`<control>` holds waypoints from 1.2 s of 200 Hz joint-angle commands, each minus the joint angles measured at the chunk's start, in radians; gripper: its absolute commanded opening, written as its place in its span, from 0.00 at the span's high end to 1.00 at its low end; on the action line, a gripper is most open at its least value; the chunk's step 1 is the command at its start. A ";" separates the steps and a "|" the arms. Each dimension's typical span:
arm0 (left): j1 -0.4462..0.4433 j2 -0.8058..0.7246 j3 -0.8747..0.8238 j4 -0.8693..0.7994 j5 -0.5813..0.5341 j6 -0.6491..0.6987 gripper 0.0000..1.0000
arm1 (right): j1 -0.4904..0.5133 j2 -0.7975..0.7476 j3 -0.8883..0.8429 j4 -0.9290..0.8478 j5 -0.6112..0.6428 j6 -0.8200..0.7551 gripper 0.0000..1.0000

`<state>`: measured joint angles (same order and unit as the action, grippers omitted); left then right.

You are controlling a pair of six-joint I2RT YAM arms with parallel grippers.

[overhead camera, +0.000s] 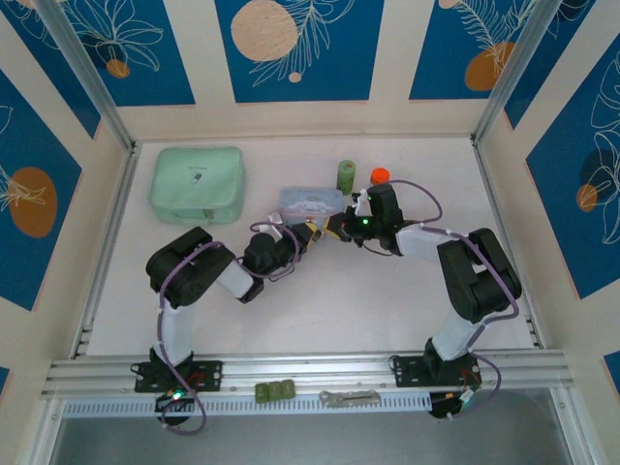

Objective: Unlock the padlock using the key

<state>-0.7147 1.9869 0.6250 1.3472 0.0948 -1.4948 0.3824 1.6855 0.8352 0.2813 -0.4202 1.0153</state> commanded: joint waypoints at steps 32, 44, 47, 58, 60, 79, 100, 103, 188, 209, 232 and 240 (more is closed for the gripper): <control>-0.075 -0.013 -0.018 0.061 0.147 0.003 1.00 | 0.053 -0.083 -0.033 0.124 -0.036 0.031 1.00; -0.072 -0.007 -0.027 0.061 0.119 0.006 1.00 | 0.049 -0.102 -0.045 0.111 -0.024 0.026 1.00; -0.071 -0.004 -0.028 0.061 0.112 0.009 1.00 | 0.049 -0.107 -0.047 0.106 -0.023 0.025 1.00; -0.071 0.007 -0.031 0.058 0.087 0.016 1.00 | 0.044 -0.125 -0.057 0.092 -0.015 0.019 1.00; -0.068 0.012 -0.032 0.058 0.083 0.017 1.00 | 0.044 -0.128 -0.059 0.088 -0.012 0.018 1.00; -0.066 0.032 -0.021 0.050 0.049 0.038 1.00 | 0.038 -0.161 -0.070 0.039 -0.001 -0.006 1.00; -0.061 0.051 0.000 0.033 0.020 0.067 1.00 | 0.030 -0.195 -0.086 -0.012 0.003 -0.030 1.00; -0.060 0.052 0.003 0.029 0.016 0.069 1.00 | 0.029 -0.196 -0.089 -0.017 0.003 -0.033 1.00; -0.059 0.047 0.050 -0.116 -0.084 0.188 1.00 | -0.007 -0.252 -0.122 -0.069 0.002 -0.086 1.00; -0.060 0.056 0.050 -0.123 -0.080 0.186 0.87 | -0.011 -0.264 -0.116 -0.087 0.008 -0.103 1.00; -0.061 0.048 0.032 -0.121 -0.078 0.183 0.71 | -0.011 -0.272 -0.108 -0.107 0.013 -0.119 1.00; -0.061 0.042 0.022 -0.124 -0.079 0.185 0.66 | -0.010 -0.276 -0.106 -0.112 0.015 -0.123 1.00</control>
<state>-0.7685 2.0392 0.6563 1.2091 0.0364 -1.3251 0.3771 1.4361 0.7132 0.2123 -0.4026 0.9302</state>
